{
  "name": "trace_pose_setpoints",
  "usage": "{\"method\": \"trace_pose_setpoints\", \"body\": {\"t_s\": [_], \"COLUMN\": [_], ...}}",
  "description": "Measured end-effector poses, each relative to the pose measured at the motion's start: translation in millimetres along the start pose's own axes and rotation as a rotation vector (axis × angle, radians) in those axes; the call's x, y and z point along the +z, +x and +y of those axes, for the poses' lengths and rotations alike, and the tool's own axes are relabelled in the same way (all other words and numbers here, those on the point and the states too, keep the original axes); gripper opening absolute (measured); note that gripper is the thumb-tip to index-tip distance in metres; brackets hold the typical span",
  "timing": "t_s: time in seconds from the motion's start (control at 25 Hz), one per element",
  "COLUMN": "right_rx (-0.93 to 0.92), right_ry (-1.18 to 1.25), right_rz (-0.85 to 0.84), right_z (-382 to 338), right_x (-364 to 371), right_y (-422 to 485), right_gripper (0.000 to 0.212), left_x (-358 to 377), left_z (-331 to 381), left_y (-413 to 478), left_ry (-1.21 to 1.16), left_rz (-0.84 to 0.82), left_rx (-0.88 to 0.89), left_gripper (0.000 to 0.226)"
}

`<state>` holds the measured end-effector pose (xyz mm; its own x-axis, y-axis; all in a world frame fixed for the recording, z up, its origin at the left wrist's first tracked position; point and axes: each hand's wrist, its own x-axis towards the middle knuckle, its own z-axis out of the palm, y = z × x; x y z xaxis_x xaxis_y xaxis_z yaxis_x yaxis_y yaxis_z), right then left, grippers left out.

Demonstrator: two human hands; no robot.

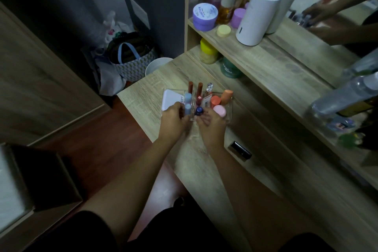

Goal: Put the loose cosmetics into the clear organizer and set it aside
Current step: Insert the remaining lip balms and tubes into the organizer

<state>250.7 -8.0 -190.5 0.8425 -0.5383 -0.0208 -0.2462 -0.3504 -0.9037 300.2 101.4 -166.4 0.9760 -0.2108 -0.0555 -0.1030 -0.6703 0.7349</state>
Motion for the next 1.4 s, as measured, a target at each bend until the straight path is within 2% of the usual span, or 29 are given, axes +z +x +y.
{"method": "trace_pose_setpoints", "body": {"t_s": [0.24, 0.72, 1.0, 1.12, 1.28, 1.4], "right_rx": [0.001, 0.041, 0.061, 0.051, 0.192, 0.237], "right_ry": [-0.128, -0.178, -0.232, -0.379, -0.751, -0.743], "right_rz": [0.019, 0.01, 0.054, 0.06, 0.022, -0.023], "right_z": [1.1, -5.7, 7.4, 20.4, 41.7, 46.5], "right_x": [2.3, -2.8, -33.3, -51.3, -72.1, -76.8], "right_y": [-2.7, -7.1, -23.6, -33.4, -50.9, -56.8], "right_gripper": [0.025, 0.027, 0.025, 0.029, 0.037, 0.041], "left_x": [4.3, 10.3, 6.6, 7.2, 6.8, 6.5], "left_z": [-1.2, -5.4, -0.7, 2.0, 4.6, 5.2], "left_y": [4.1, -3.7, -6.2, -3.6, -2.1, 2.5], "left_ry": [0.001, 0.094, 0.113, 0.133, 0.126, 0.144], "left_rz": [-0.01, -0.006, -0.025, -0.029, -0.028, -0.027], "left_rx": [-0.012, 0.025, 0.077, 0.063, 0.017, 0.017], "left_gripper": [0.018, 0.016, 0.023, 0.023, 0.025, 0.026]}}
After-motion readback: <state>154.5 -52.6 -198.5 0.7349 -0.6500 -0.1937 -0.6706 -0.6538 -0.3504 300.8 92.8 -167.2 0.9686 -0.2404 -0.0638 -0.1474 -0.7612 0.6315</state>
